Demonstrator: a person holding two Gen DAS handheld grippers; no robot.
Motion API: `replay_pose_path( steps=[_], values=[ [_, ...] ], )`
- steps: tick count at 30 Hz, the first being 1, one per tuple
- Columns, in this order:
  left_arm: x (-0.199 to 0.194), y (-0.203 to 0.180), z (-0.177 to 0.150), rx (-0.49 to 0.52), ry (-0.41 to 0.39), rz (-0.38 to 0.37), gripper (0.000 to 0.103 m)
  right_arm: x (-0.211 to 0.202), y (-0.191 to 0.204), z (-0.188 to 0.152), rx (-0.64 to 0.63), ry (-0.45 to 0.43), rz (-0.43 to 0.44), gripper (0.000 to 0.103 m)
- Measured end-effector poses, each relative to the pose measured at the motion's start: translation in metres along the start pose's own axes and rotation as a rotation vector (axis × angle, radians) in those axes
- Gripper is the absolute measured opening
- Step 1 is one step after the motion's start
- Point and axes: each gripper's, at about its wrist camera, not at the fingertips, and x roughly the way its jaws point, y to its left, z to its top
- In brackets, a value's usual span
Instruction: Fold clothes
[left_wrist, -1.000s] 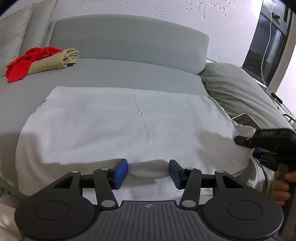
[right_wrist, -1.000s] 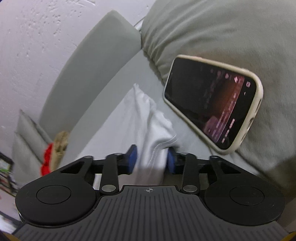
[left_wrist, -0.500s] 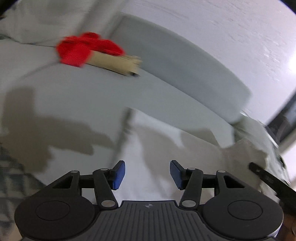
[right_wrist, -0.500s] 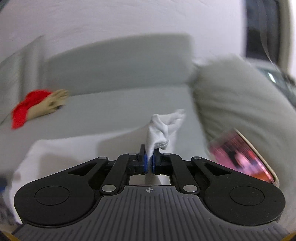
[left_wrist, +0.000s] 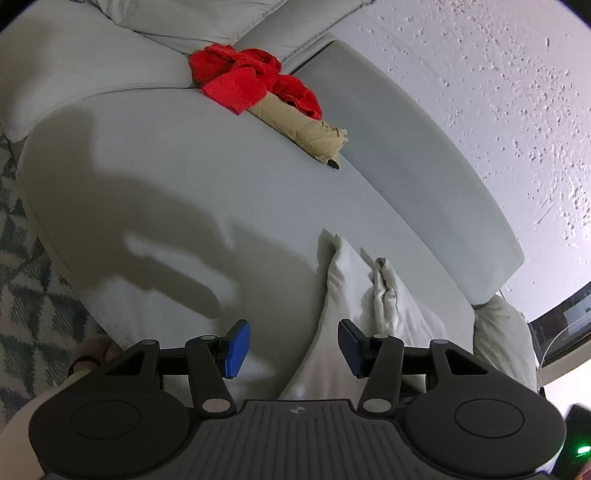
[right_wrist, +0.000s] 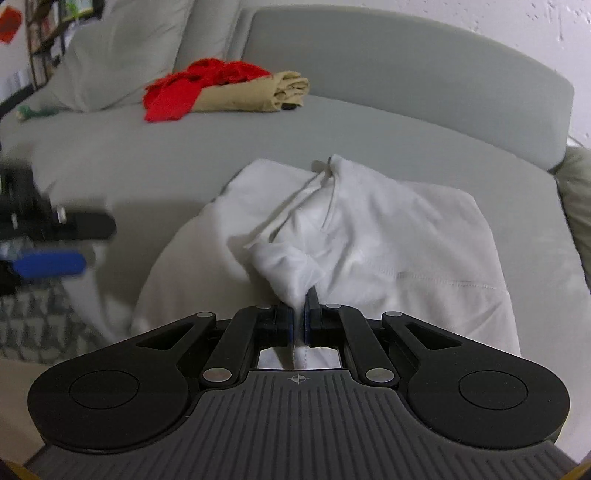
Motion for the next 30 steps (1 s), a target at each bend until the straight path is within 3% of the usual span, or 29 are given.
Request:
replay_pose_path(
  steps=[6, 12, 19, 25, 26, 28, 30],
  values=[
    [0.004, 0.004, 0.005, -0.045, -0.009, -0.016, 0.050, -0.037, 0.006, 0.003, 0.067, -0.098, 0.028, 0.005],
    [0.002, 0.006, 0.005, -0.042, -0.023, -0.011, 0.050, -0.053, 0.028, 0.006, 0.001, -0.120, 0.063, 0.005],
    [-0.010, 0.014, 0.010, -0.076, -0.097, -0.007, 0.050, -0.047, 0.043, 0.017, -0.065, -0.103, 0.102, 0.005],
    [-0.019, 0.016, 0.013, -0.094, -0.143, -0.012, 0.050, -0.033, 0.048, 0.012, -0.118, -0.055, 0.211, 0.006],
    [-0.020, 0.015, 0.013, -0.088, -0.151, -0.015, 0.050, -0.031, 0.047, 0.011, -0.120, -0.052, 0.234, 0.008],
    [-0.022, 0.013, 0.012, -0.075, -0.162, -0.028, 0.050, -0.033, 0.037, 0.009, -0.074, -0.022, 0.330, 0.035],
    [-0.020, 0.009, 0.011, -0.051, -0.163, -0.056, 0.050, -0.041, 0.021, 0.007, -0.001, 0.020, 0.457, 0.042]
  ],
)
